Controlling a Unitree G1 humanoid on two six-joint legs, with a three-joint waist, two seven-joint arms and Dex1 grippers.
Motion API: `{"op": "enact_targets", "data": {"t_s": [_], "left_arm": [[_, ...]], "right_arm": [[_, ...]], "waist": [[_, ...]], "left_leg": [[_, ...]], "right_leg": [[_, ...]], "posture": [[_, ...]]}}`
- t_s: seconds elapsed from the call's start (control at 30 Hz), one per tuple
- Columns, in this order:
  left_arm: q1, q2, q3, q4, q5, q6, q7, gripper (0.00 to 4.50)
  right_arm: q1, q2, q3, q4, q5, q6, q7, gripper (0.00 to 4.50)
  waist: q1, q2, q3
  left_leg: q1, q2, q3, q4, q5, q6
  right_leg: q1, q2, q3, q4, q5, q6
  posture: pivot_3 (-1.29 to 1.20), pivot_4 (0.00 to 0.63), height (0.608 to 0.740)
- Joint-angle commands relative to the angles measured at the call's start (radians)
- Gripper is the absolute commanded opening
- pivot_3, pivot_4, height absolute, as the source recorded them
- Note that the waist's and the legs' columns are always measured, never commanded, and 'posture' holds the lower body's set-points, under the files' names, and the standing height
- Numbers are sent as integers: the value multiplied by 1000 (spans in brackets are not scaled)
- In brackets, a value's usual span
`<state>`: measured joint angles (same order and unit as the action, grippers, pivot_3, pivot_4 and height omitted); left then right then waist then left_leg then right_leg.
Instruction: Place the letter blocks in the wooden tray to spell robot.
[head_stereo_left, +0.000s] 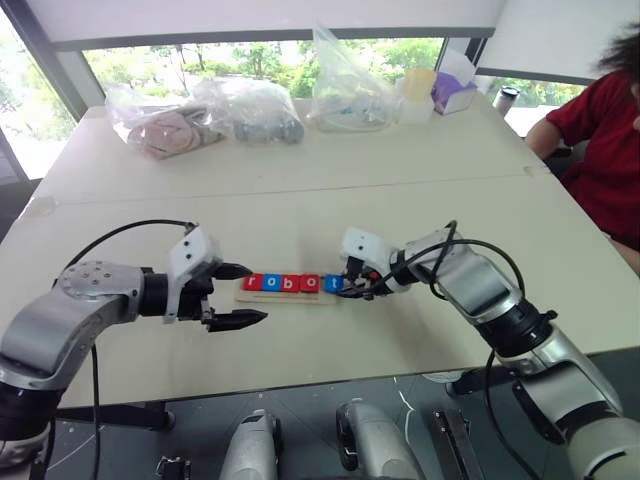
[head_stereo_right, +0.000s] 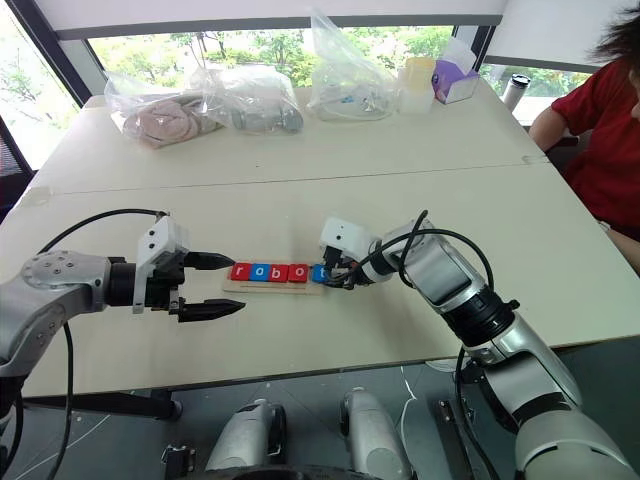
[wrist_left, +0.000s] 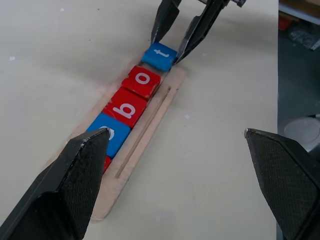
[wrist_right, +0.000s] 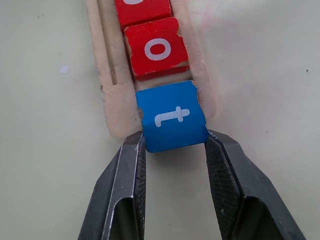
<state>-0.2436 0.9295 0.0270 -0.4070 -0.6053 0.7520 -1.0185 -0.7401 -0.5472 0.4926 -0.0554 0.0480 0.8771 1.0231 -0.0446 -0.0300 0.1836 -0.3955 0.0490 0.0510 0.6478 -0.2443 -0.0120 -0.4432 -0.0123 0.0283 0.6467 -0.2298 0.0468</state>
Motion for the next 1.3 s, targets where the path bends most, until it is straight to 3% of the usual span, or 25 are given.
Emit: {"op": "enact_targets", "data": {"t_s": [0.03, 0.67, 0.87, 0.9, 1.07, 1.17, 1.3], "left_arm": [[-18, -8, 7, -12, 2, -9, 7, 4500], [-40, -34, 1, -4, 7, 1, 23, 4500], [-47, -38, -3, 7, 13, -6, 23, 4500], [-47, -39, -4, 8, 14, -7, 23, 4500], [-48, -38, -4, 12, 16, -9, 22, 4500], [-49, -34, -2, 32, 23, -21, 14, 4500], [-47, -30, 1, 46, 25, -29, 1, 4500]], "right_arm": [[-34, 24, 6, -11, -7, 0, -20, 1094], [-37, 29, 49, -38, -32, -39, -26, 1094], [-39, 34, 40, -45, -22, -31, -24, 4117], [-40, 36, 36, -46, -20, -30, -26, 4446], [-58, 46, 2, -40, -3, -22, -35, 4446], [-107, 69, -130, 9, 67, -61, -35, 4446], [-71, 16, -209, -51, 173, -49, 48, 4446]], "waist": [[0, 0, 0], [1, 0, 0], [1, 0, 0], [1, 0, 0], [1, 0, 0], [0, 0, 0], [8, 0, 0]], "left_leg": [[0, 0, 0, 0, 0, 0], [-3, 0, -1, 0, 0, 0], [-3, 0, -1, 0, 0, 0], [-3, 0, -1, 0, 0, 0], [-3, 0, -1, 0, 0, 0], [-4, 0, -1, 0, 0, 0], [-4, 0, -2, 0, 0, 0]], "right_leg": [[0, 0, 0, 0, 0, 0], [-1, 0, 0, 0, 1, -1], [-1, 0, 0, 0, 1, -1], [-1, 0, 0, 0, 1, -1], [-2, 0, 0, 0, 1, -1], [-3, 0, 0, 0, 1, -1], [-3, 0, -1, -1, 1, -2]], "posture": [[0, 150, 740], [0, 150, 740], [0, 150, 740], [0, 150, 740], [0, 150, 740], [0, 150, 740], [0, 150, 740]]}}
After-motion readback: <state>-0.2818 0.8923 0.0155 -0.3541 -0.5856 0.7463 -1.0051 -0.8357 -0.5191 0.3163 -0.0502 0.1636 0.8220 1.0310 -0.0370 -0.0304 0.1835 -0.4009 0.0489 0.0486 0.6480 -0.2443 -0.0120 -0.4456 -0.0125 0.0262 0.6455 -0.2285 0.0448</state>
